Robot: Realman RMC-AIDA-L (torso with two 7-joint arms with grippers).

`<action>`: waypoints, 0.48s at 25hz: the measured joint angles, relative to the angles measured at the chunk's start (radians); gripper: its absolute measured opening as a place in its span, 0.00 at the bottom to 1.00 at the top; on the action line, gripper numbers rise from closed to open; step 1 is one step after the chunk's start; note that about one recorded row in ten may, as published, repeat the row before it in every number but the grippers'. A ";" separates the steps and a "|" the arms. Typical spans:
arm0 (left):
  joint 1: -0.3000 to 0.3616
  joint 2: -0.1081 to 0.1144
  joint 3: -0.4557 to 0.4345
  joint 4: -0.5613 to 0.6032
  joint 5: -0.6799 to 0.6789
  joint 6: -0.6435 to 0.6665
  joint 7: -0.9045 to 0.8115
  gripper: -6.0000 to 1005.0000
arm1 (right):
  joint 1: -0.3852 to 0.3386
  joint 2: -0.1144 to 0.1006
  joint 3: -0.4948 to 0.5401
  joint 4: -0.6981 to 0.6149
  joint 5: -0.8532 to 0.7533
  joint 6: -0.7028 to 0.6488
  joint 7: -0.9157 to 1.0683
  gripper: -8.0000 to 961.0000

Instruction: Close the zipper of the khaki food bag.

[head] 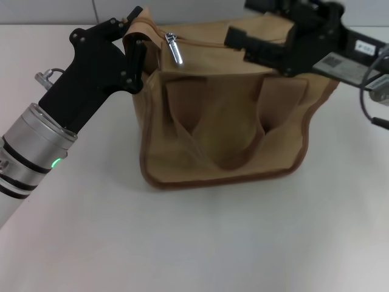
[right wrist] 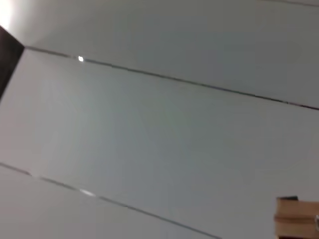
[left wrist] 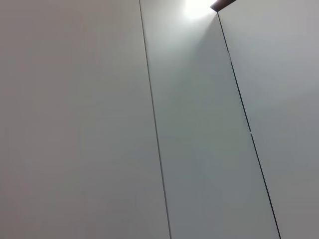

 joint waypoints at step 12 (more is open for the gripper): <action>0.001 0.000 0.000 -0.004 0.000 -0.006 -0.006 0.03 | -0.055 0.008 -0.142 -0.082 0.004 -0.003 -0.623 0.77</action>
